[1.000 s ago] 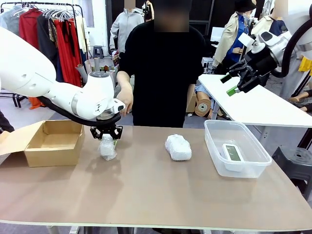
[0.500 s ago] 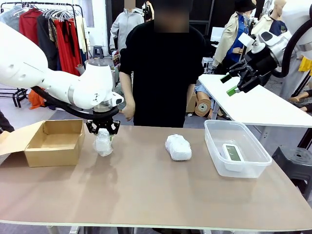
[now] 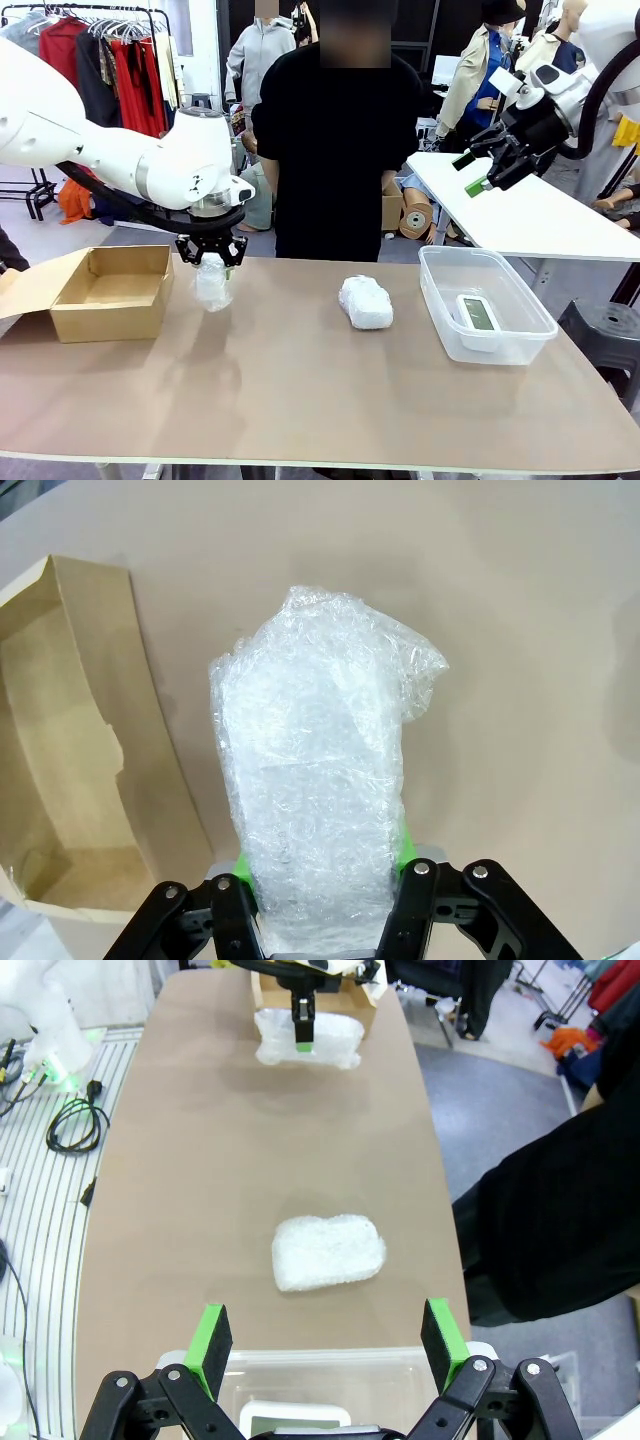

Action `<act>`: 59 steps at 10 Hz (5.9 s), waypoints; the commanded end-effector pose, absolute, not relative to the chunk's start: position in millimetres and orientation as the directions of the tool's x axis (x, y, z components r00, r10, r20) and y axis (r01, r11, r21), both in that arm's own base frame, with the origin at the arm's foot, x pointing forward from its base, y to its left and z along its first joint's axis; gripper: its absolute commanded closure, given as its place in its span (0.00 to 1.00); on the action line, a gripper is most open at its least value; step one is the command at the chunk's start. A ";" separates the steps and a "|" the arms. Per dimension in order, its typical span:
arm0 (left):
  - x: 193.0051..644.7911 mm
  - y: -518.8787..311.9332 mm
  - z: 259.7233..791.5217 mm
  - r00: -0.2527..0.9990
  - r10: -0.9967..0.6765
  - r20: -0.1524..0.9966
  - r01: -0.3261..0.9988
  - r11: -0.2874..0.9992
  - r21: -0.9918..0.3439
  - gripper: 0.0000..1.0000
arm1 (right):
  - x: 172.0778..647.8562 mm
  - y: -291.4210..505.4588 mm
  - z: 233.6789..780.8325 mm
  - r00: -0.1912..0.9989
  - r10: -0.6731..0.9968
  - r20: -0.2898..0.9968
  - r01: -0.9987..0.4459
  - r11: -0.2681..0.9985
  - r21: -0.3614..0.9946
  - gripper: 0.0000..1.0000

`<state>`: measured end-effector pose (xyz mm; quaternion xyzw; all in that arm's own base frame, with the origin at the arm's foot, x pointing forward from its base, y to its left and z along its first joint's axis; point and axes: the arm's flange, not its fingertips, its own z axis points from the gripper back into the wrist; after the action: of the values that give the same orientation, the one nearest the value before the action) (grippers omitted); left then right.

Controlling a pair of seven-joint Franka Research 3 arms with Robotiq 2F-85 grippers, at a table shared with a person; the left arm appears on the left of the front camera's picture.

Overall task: Separate and place wrapped and unwrapped clocks.
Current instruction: Pick up the Digital clock indicated by the person, then if the picked Digital clock is wrapped, place it in the Package Box ; if not, place it in the Organizing box.

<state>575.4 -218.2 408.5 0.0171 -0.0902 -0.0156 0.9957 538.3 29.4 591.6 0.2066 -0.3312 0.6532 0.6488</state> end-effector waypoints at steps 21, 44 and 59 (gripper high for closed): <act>560.2 -245.3 619.5 0.942 -0.134 0.308 0.132 0.991 0.028 1.00 | 538.0 29.3 592.7 -0.075 0.711 0.700 -0.984 0.060 -0.166 0.00; 523.0 -87.0 623.5 0.974 -0.063 0.216 0.029 0.987 0.158 1.00 | 538.0 29.3 592.7 -0.075 0.711 0.700 -0.984 0.060 -0.166 0.00; 523.9 -41.9 539.9 0.919 0.228 0.322 -0.314 0.916 0.248 1.00 | 538.0 29.3 592.7 -0.075 0.711 0.700 -0.984 0.060 -0.166 0.00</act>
<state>524.9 -44.9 533.4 0.1477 -0.1440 0.1459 0.9676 538.3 29.2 591.4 0.2067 -0.3311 0.6531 0.6489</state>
